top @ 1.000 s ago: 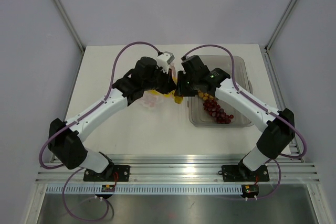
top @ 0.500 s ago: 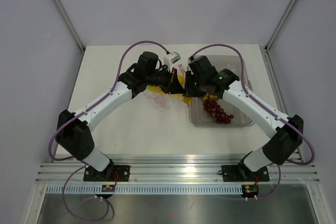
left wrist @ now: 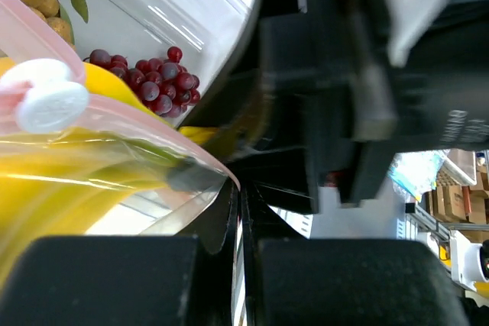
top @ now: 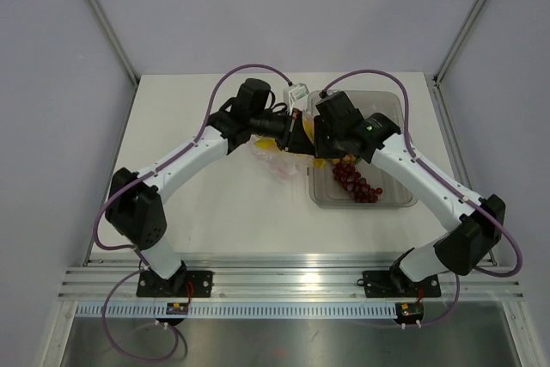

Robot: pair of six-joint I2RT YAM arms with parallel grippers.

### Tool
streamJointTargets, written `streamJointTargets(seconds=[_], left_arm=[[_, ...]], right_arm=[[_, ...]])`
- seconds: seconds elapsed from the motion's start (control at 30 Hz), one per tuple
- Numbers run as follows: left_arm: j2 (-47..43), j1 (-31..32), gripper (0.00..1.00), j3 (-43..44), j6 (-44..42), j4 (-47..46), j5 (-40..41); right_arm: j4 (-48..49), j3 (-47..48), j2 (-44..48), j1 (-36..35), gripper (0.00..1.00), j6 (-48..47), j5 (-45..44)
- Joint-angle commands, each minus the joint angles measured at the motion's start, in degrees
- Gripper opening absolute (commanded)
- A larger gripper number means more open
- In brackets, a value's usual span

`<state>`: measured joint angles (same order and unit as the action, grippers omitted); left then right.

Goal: Place the food in the zip-top bag and seal the zipper
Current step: Place the fake fruit in the zipper food storage bag, then adjust the zipper food storage bag at the center of the board.

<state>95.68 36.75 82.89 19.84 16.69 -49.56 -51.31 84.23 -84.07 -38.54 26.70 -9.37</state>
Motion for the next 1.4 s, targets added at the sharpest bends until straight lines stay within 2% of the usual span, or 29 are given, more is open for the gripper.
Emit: streamJointTargets(seconds=[0.0,0.03,0.1,0.17,0.27,0.4,0.7,1.0,1.27,1.37], left_arm=[[-3.57,0.25,0.0,1.22,2.84,-5.44,-6.33],[-4.27,-0.01,0.0,1.22,3.36,-5.61,-6.95],[-5.06,-1.15,0.0,1.13,3.63,-5.88,-8.53],[-6.47,-2.12,0.0,0.96,3.37,-5.35,-9.76],[-7.17,-3.09,0.0,0.96,1.35,-2.19,-9.42],[-8.22,-4.58,0.0,-2.72,3.01,-3.76,-9.15],[-9.63,-6.08,0.0,-6.07,5.91,-8.42,-8.97],[-9.72,-6.96,0.0,-6.87,5.3,-8.07,-9.41],[-9.72,-7.4,0.0,-6.69,4.95,-7.81,-10.29],[-9.72,-7.4,0.0,-6.69,4.95,-7.72,-10.73]], right_arm=[[9.9,1.91,-1.35,0.31,0.09,0.2,3.03],[11.57,1.82,-1.53,0.4,0.19,0.54,3.47],[12.63,2.34,-2.15,0.31,0.2,0.37,3.92],[13.34,2.7,-2.41,0.31,0.41,-0.06,4.88],[13.34,2.96,-1.63,0.31,0.51,-0.42,5.5],[13.69,2.26,1.54,0.31,0.6,0.54,6.2],[13.08,-1.16,6.9,0.4,0.61,2.39,5.24],[13.61,-5.73,12.97,1.54,0.66,4.24,0.49],[17.12,-14.25,12.62,9.44,0.65,8.37,7.08],[17.65,-15.32,11.13,10.33,0.65,8.37,7.96]])
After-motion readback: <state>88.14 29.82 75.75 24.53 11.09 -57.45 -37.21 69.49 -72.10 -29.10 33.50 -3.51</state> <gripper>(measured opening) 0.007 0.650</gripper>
